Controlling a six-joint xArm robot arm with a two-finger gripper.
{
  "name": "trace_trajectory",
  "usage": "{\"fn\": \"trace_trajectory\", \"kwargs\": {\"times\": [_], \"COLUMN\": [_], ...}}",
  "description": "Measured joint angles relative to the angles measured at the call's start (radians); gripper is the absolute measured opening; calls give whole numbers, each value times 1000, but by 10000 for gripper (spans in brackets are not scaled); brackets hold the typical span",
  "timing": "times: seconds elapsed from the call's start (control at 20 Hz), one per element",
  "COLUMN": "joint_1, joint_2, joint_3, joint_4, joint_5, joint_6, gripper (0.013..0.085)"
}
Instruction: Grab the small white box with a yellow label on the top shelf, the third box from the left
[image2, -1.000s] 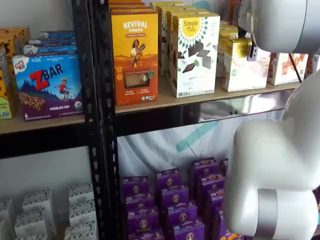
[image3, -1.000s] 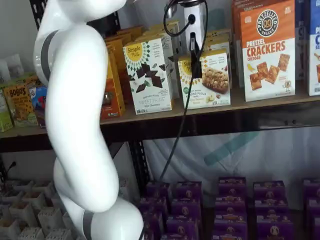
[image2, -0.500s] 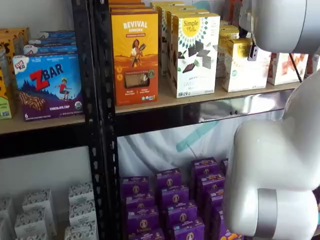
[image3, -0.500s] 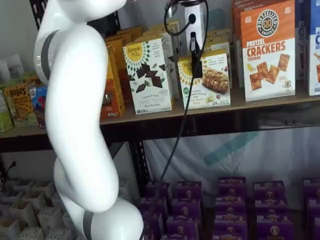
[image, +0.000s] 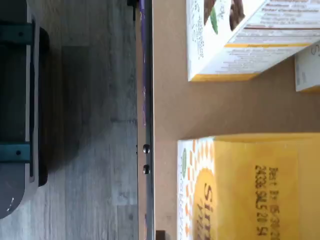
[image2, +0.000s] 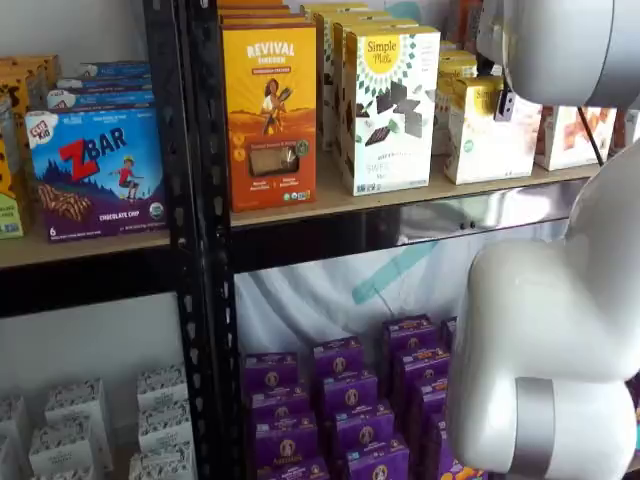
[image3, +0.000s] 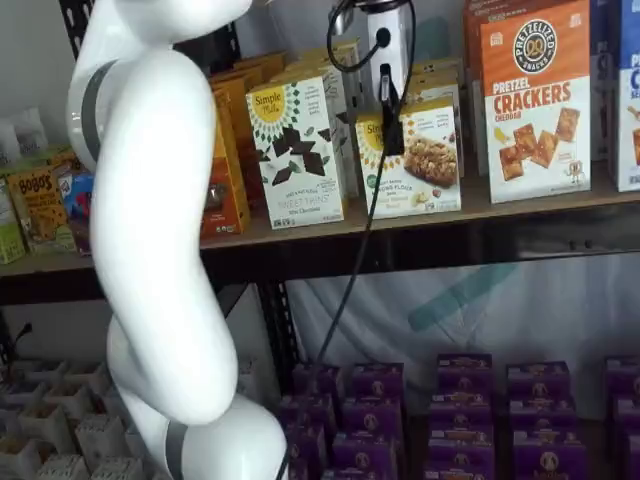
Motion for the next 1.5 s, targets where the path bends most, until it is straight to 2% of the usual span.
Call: {"fn": "trace_trajectory", "kwargs": {"times": [0.05,0.1,0.2,0.55,0.65,0.95,1.5], "joint_1": [1,1,1,-2,-1,-2,-15], "joint_2": [0,1,1,7,6,6,-1], "joint_3": [0,0,0,-7,-4,-5,-15], "joint_4": [-1,-2,-3,-1,-4,-11,5], "joint_5": [0,0,0,6,2,5,38], "joint_6": [1,1,1,-1,-2,-3,-11], "gripper": [530,530,450,450,370,370,370]}}
